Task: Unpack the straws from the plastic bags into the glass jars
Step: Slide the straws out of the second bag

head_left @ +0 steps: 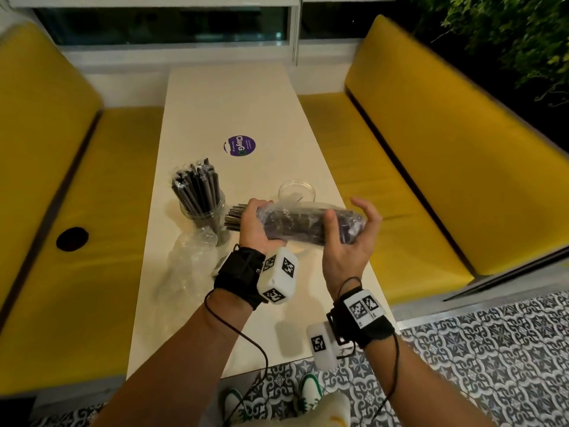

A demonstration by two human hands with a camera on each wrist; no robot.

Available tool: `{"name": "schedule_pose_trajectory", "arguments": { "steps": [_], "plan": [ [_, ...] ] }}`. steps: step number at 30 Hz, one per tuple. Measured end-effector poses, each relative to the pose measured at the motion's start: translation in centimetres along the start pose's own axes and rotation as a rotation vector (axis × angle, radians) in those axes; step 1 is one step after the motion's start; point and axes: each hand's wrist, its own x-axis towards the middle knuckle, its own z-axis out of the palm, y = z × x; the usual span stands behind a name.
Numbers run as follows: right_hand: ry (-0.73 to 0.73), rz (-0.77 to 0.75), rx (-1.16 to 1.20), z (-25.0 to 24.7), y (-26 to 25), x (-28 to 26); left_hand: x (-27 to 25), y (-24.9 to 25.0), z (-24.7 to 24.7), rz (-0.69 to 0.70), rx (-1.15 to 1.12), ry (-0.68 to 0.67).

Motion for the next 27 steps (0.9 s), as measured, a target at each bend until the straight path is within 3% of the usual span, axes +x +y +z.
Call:
{"name": "schedule_pose_trajectory", "arguments": {
  "steps": [3, 6, 8, 10, 14, 15, 17, 20, 22, 24, 27],
  "plan": [
    [0.173, 0.229, 0.193, 1.0, -0.9, 0.9, -0.3, -0.5, 0.5, -0.021, 0.03, 0.023],
    [0.306, 0.297, 0.269, 1.6, -1.4, 2.1, -0.4, -1.1, 0.8, -0.055, 0.049, -0.048],
    [0.31, 0.323, 0.291, 1.6, -1.4, 3.0, 0.0, -1.3, 0.4, -0.148, 0.027, -0.096],
    [0.302, 0.314, 0.305, 1.6, -1.2, 4.3, 0.2, -1.5, 0.4, -0.24, -0.028, -0.148],
    [0.356, 0.187, 0.233, 1.2, -1.3, 8.4, 0.9, -2.3, -0.4, -0.241, -0.03, -0.205],
    [0.382, 0.158, 0.214, 1.1, -1.4, 9.6, 1.2, -2.4, -0.8, -0.197, -0.062, -0.177],
    [0.414, 0.12, 0.187, 0.7, -1.5, 12.0, 2.2, -2.5, -1.2, -0.055, -0.026, 0.006],
    [0.346, 0.057, 0.168, 0.7, -1.0, 14.2, 4.8, -2.2, -0.7, 0.228, 0.505, 0.241],
    [0.272, 0.046, 0.127, 1.3, 0.0, 14.5, 7.0, -2.6, -0.1, 0.36, 0.928, 0.213],
    [0.211, 0.044, 0.092, 1.8, 1.2, 14.2, 8.8, -3.2, 0.3, 0.427, 1.213, 0.134],
    [0.162, 0.012, 0.068, 2.3, 2.6, 13.8, 10.5, -4.1, 0.6, 0.46, 1.346, 0.07]
  ]
}}
